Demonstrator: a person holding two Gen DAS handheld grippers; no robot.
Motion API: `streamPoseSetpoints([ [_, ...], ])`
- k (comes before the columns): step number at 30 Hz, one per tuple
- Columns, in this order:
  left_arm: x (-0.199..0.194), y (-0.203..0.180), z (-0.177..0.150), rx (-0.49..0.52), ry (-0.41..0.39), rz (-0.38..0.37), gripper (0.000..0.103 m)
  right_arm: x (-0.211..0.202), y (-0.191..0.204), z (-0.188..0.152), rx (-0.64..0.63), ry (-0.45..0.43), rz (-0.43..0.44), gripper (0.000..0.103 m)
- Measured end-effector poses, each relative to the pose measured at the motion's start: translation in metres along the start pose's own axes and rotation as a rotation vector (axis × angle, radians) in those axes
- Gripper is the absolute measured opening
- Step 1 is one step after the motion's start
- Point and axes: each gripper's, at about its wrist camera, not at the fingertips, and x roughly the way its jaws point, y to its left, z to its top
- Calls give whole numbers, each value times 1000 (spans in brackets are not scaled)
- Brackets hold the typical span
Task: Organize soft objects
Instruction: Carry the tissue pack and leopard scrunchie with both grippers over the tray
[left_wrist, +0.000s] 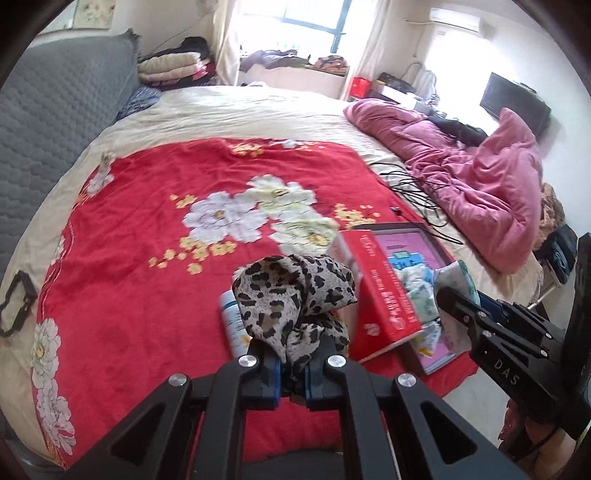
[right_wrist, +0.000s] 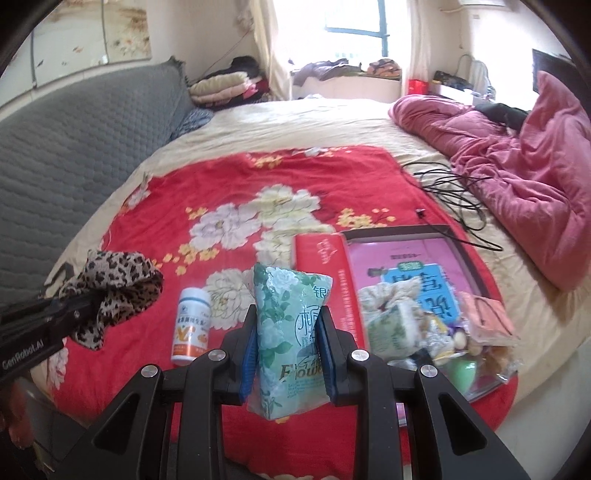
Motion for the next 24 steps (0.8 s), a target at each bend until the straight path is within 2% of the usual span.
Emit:
streamPoseSetpoints([
  [5,7,-38,2,41,10,-46,8,-17,-36,-2,54,-25,-35,30],
  [12,34,-103,6,106,60,-149,8,-31,-110,-14,177,-28,-95,30],
  [18,78,-157,6,164,133,-205,8,-21,-161,-31,264,1,-74,30],
  [24,128,-193,12,232,198,-199,8,9,-178,-49,307,67,-25,30],
])
